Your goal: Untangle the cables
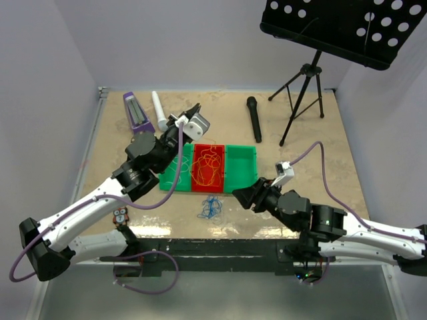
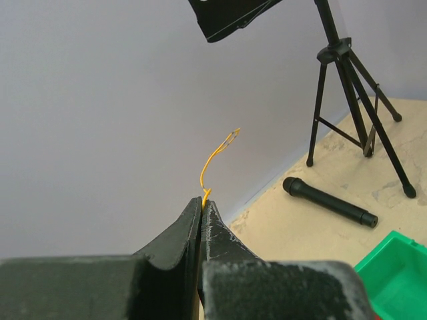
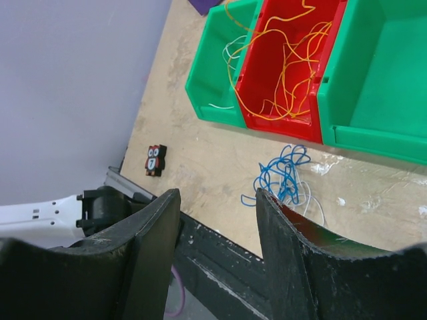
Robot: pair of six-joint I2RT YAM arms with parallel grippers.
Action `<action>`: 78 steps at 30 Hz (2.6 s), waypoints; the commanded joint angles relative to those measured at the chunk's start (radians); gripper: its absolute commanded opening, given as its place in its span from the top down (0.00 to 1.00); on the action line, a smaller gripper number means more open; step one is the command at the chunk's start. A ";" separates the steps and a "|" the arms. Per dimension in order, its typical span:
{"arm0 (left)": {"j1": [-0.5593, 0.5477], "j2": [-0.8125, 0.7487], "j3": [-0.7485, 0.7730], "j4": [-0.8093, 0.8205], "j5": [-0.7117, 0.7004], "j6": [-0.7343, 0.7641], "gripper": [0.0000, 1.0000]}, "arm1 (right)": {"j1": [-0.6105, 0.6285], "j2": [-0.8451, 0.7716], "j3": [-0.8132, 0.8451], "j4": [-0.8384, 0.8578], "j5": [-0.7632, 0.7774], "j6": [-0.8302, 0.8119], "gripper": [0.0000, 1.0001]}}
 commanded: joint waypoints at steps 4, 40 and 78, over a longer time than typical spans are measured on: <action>0.005 -0.057 -0.033 0.022 -0.003 0.022 1.00 | 0.001 -0.010 0.011 -0.020 0.054 0.032 0.46; -0.006 -0.172 -0.058 0.036 0.230 0.172 1.00 | 0.000 0.041 0.019 0.004 0.055 0.024 0.45; 0.048 0.182 0.140 -0.113 0.051 -0.096 1.00 | 0.001 -0.036 -0.001 -0.077 0.101 0.081 0.45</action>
